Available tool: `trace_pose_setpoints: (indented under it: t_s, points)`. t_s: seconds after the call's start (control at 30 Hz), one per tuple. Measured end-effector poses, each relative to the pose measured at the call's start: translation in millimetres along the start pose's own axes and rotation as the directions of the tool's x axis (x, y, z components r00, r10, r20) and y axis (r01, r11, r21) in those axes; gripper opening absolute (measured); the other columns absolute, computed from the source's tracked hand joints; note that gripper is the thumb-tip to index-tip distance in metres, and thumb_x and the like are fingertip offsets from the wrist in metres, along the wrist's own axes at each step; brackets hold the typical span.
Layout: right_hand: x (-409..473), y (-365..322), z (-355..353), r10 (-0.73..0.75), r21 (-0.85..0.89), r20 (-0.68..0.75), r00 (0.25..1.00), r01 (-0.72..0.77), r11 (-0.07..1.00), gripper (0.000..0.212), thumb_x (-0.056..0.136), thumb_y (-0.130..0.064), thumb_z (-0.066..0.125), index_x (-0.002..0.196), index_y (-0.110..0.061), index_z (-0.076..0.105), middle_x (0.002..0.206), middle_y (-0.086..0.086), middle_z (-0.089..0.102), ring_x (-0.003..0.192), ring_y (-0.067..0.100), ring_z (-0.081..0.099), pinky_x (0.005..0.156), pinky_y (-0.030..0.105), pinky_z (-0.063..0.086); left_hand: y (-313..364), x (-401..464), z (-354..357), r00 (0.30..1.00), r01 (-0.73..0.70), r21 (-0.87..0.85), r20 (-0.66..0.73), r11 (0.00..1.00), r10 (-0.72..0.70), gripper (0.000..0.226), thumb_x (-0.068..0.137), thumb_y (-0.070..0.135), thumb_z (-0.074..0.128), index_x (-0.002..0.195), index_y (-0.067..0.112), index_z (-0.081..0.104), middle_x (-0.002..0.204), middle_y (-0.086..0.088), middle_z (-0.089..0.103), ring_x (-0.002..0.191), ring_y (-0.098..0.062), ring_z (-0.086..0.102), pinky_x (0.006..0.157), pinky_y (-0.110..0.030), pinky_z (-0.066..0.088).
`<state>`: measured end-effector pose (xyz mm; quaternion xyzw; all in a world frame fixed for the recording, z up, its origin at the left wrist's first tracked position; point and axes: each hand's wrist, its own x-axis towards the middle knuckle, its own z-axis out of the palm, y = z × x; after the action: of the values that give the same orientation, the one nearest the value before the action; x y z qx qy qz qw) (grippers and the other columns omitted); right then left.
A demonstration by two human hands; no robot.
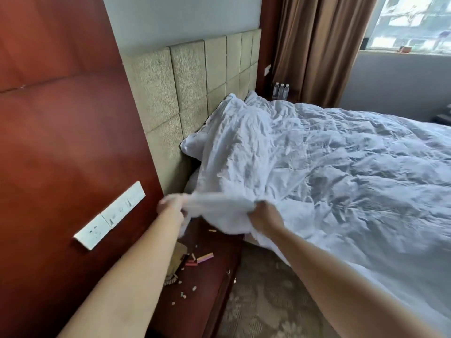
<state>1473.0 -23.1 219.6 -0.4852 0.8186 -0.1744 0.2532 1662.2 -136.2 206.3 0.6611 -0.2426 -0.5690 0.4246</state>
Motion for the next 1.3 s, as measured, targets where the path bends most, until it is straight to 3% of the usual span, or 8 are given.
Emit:
trace_pose_setpoints:
  t_s: [0.1, 0.23, 0.37, 0.53, 0.63, 0.8, 1.13, 1.3]
  points:
    - [11.5, -36.0, -41.9, 0.018, 0.227, -0.364, 0.931, 0.070, 0.971, 0.025, 0.089, -0.021, 0.044, 0.098, -0.016, 0.067, 0.101, 0.013, 0.068, 0.095, 0.032, 0.063, 0.069, 0.028, 0.040, 36.4, -29.1, 19.2, 0.971, -0.179, -0.208, 0.120, 0.961, 0.207, 0.063, 0.084, 0.031, 0.068, 0.136, 0.030, 0.034, 0.109, -0.001, 0.056, 0.092, -0.022, 0.058, 0.061, -0.029, 0.052]
    - [-1.2, -57.9, -25.2, -0.242, 0.023, -0.040, 0.969, 0.243, 0.970, 0.052, 0.085, -0.051, 0.059, 0.109, -0.005, 0.064, 0.111, 0.018, 0.066, 0.104, 0.033, 0.062, 0.073, 0.030, 0.042, 21.7, -53.3, 38.1, 0.865, 0.032, -0.085, 0.502, 0.996, 0.015, 0.085, 0.059, 0.063, 0.078, 0.131, 0.028, 0.051, 0.118, -0.004, 0.066, 0.097, -0.026, 0.067, 0.067, -0.040, 0.056]
    - [-0.2, -40.3, -9.6, -0.261, -0.097, 0.205, 0.943, 0.285, 0.954, 0.056, 0.083, -0.051, 0.064, 0.114, -0.005, 0.056, 0.109, 0.011, 0.061, 0.099, 0.028, 0.059, 0.070, 0.029, 0.039, 6.1, -28.4, 31.5, 0.945, 0.065, 0.313, 0.287, 0.948, -0.159, 0.039, 0.078, 0.035, 0.074, 0.104, 0.010, 0.060, 0.115, -0.011, 0.065, 0.078, -0.021, 0.063, 0.052, -0.031, 0.058]
    - [21.3, -24.8, -23.9, -0.233, -0.176, 0.189, 0.954, 0.267, 0.947, 0.058, 0.076, -0.052, 0.071, 0.112, -0.009, 0.056, 0.099, 0.004, 0.057, 0.087, 0.022, 0.055, 0.069, 0.030, 0.041, 18.9, -15.5, 60.6, 0.903, 0.112, 0.523, 0.301, 0.845, -0.306, 0.064, 0.075, 0.045, 0.076, 0.123, 0.009, 0.053, 0.121, -0.014, 0.060, 0.107, -0.030, 0.062, 0.093, -0.043, 0.051]
    - [42.8, -25.6, -36.6, -0.272, -0.166, 0.135, 0.953, 0.293, 0.942, 0.057, 0.070, -0.049, 0.076, 0.110, -0.014, 0.058, 0.098, 0.001, 0.061, 0.088, 0.021, 0.058, 0.072, 0.032, 0.047, 26.8, 1.9, 97.3, 0.980, -0.030, 0.362, 0.195, 0.932, -0.044, 0.041, 0.079, 0.015, 0.064, 0.116, 0.001, 0.058, 0.096, -0.014, 0.064, 0.083, -0.029, 0.065, 0.070, -0.037, 0.056]
    - [78.5, -5.3, -54.0, -0.272, -0.333, -0.100, 0.957, 0.225, 0.916, 0.024, 0.083, -0.016, 0.057, 0.105, -0.016, 0.047, 0.105, 0.007, 0.059, 0.100, 0.029, 0.057, 0.070, 0.034, 0.043, 68.2, 15.7, 150.6, 0.948, -0.317, 0.117, 0.068, 0.941, 0.311, 0.036, 0.072, 0.030, 0.073, 0.098, 0.007, 0.064, 0.095, -0.002, 0.068, 0.080, -0.019, 0.065, 0.066, -0.026, 0.051]
    - [181.6, 75.4, -97.6, 0.360, -0.469, -0.130, 0.924, -0.378, 0.799, 0.039, 0.092, -0.024, 0.045, 0.129, -0.018, 0.057, 0.133, 0.003, 0.053, 0.123, 0.022, 0.050, 0.081, 0.032, 0.045, 67.4, 66.2, 265.2, 0.932, -0.362, -0.059, 0.006, 0.930, 0.363, 0.032, 0.075, 0.023, 0.067, 0.100, 0.008, 0.054, 0.099, -0.006, 0.065, 0.088, -0.022, 0.066, 0.084, -0.041, 0.056]
    - [266.9, 93.2, -144.1, 0.373, 0.140, 0.066, 0.926, -0.379, 0.915, 0.031, 0.091, -0.009, 0.049, 0.121, -0.004, 0.056, 0.122, 0.012, 0.062, 0.105, 0.023, 0.063, 0.076, 0.023, 0.051, 92.4, 108.6, 330.2, 0.922, -0.385, -0.100, -0.070, 0.917, 0.380, 0.034, 0.076, 0.029, 0.064, 0.105, 0.019, 0.050, 0.110, -0.005, 0.064, 0.096, -0.023, 0.065, 0.087, -0.041, 0.056]
